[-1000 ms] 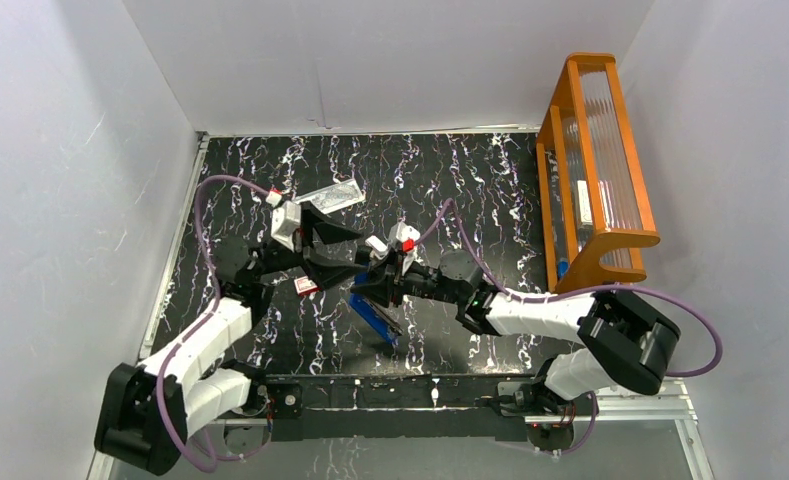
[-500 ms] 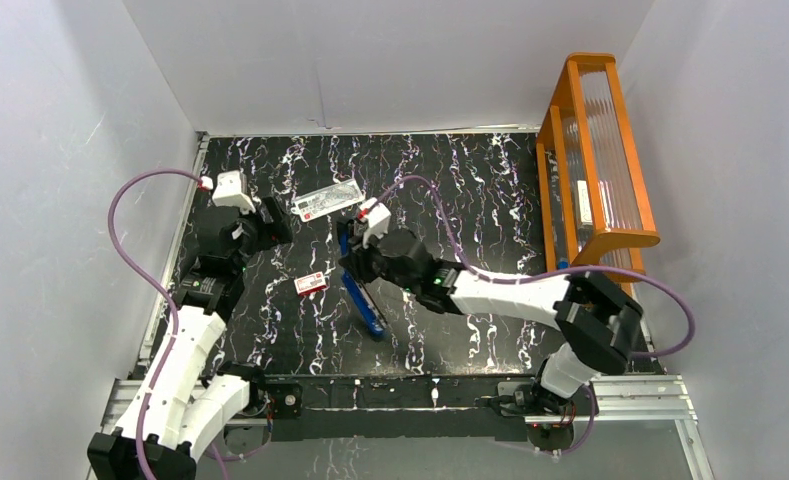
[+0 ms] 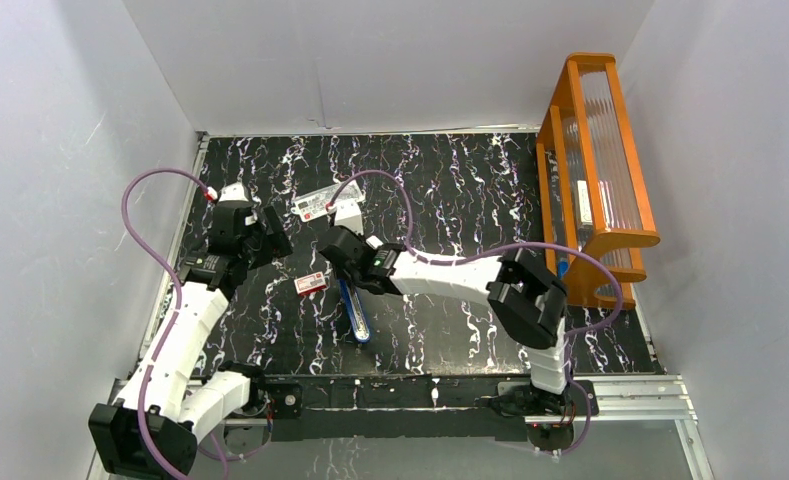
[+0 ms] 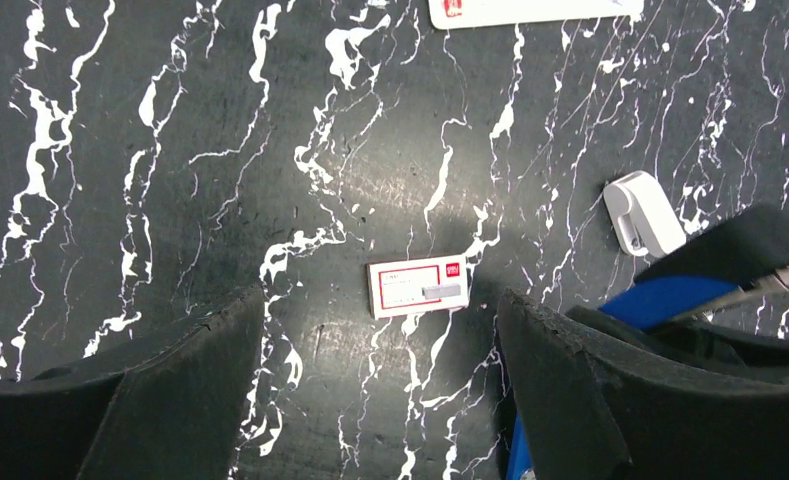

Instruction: Load the staples into the stapler

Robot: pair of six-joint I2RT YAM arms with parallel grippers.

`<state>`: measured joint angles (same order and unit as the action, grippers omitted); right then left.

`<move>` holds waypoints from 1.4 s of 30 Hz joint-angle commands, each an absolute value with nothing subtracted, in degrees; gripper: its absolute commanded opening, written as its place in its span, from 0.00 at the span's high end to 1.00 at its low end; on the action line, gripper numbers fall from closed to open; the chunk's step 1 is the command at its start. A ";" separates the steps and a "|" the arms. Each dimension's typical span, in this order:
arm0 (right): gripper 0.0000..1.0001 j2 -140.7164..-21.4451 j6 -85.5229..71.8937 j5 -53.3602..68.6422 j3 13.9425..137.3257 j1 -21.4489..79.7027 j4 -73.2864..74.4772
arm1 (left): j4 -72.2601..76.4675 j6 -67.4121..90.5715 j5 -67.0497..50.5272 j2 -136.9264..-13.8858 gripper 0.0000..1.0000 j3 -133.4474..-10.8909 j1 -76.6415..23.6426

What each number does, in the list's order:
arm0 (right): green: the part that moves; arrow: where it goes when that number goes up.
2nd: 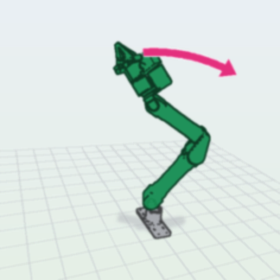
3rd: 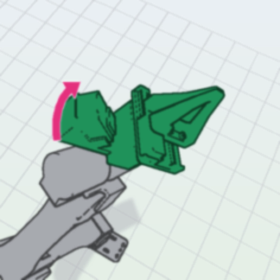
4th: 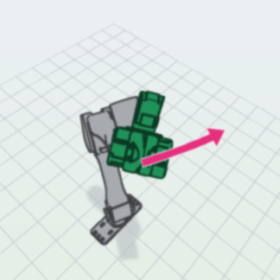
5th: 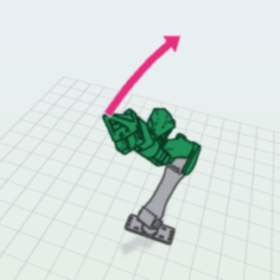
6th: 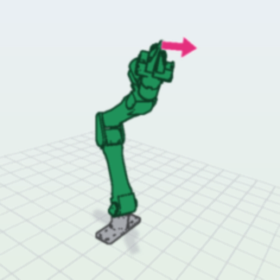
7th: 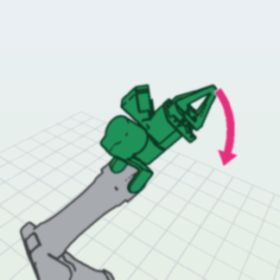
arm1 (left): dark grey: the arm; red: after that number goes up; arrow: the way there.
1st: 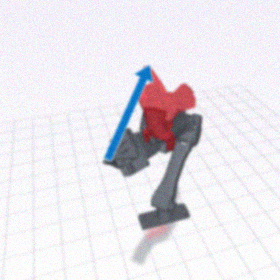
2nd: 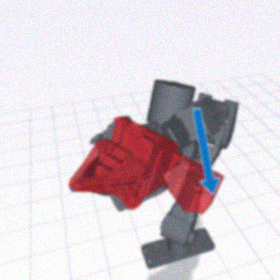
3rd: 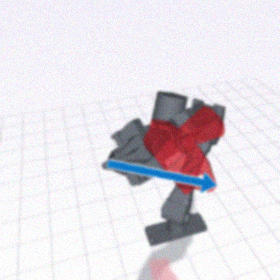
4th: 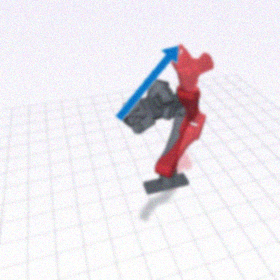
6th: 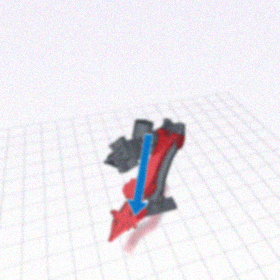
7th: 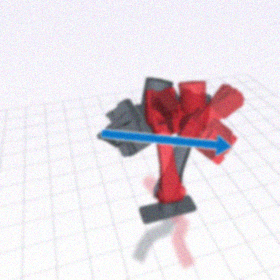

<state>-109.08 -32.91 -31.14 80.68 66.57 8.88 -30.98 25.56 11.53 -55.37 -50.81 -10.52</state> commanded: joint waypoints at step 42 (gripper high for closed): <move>0.34 -120.64 -34.92 -31.05 101.14 66.53 24.42 | -29.81 24.30 12.13 -54.01 0.17 -46.68 -13.71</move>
